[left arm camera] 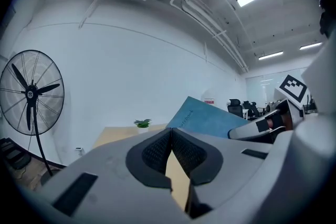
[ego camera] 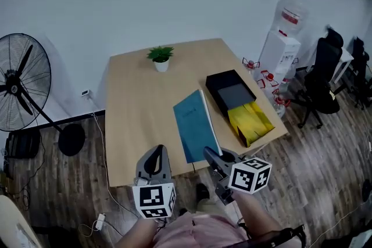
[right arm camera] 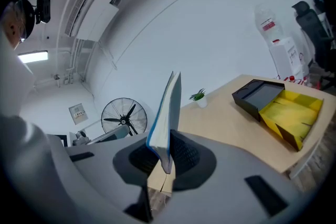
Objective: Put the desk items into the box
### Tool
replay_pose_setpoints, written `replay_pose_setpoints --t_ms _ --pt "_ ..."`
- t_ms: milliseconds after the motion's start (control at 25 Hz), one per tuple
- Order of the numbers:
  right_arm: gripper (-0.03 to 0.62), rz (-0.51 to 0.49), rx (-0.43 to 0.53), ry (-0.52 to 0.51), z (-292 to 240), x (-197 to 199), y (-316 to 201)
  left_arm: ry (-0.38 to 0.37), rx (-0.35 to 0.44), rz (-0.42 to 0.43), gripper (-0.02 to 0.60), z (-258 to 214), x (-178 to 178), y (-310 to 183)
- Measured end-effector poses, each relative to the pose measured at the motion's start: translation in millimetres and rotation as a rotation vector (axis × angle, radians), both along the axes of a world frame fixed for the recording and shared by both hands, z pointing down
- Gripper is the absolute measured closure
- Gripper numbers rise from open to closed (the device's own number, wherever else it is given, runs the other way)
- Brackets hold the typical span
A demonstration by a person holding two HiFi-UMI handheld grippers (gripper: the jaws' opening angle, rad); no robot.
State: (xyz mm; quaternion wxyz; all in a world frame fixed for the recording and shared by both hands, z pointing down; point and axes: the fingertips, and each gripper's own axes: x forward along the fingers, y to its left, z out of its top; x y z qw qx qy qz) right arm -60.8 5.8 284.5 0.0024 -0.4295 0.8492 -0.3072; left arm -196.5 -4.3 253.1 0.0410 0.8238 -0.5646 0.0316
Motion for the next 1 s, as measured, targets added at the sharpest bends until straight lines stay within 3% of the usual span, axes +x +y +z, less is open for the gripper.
replay_pose_setpoints --t_ms 440,1000 --pt "0.55 0.048 0.003 0.003 -0.4 35.3 2.5 -0.006 0.005 0.058 0.571 4.4 37.7 -8.7" --pt "0.55 0.025 -0.064 -0.005 22.7 150.5 -19.4 -0.03 -0.053 0.075 0.571 22.7 165.0 -34.7"
